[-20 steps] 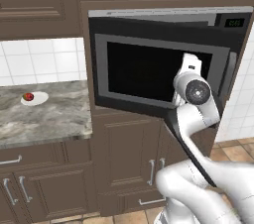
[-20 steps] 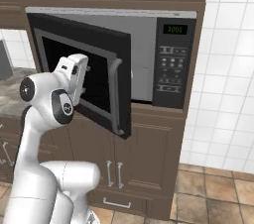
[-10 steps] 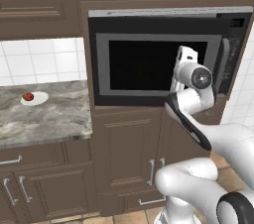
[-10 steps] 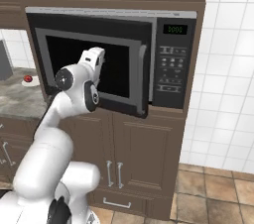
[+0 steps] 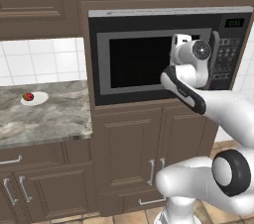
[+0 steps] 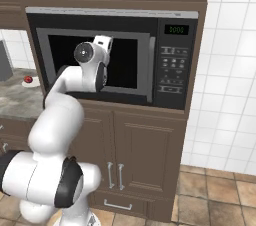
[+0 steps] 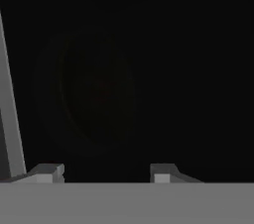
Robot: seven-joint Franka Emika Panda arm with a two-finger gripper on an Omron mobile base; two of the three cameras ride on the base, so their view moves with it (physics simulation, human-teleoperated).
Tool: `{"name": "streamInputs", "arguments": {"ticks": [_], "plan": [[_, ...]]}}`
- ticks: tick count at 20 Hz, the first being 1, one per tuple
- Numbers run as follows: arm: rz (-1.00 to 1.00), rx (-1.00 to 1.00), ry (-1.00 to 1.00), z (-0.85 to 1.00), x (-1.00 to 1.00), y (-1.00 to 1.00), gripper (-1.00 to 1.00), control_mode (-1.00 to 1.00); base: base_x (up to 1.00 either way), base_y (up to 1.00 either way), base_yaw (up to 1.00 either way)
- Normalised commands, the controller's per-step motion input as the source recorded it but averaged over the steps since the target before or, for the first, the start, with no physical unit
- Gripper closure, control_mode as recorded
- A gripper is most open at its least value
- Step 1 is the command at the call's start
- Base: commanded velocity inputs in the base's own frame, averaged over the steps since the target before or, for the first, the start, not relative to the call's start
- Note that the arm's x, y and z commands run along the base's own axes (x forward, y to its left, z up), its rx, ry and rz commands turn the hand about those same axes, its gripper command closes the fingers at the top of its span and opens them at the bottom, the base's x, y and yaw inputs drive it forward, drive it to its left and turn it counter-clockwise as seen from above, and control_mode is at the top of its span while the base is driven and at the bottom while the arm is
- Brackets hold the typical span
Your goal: Remove the mango from the bowl and place it on the small plate. Then place the bowl with only the shrimp in the microwave, close the door, and press the start button to microwave the shrimp.
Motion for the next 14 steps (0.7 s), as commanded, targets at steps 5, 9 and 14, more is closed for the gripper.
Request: {"name": "streamInputs", "arguments": {"ticks": [5, 9, 14], "plan": [[0.08, 0.0, 0.12, 0.0, 0.22, 0.0, -1.0, -1.0, 0.0, 0.0, 0.0], [0.08, 0.0, -0.01, -0.1, -0.8, -0.31, -1.0, -1.0, 0.0, 0.0, 0.0], [0.05, 0.0, -0.09, -0.05, -1.0, -0.72, -1.0, -1.0, 0.0, 0.0, 0.0]]}}
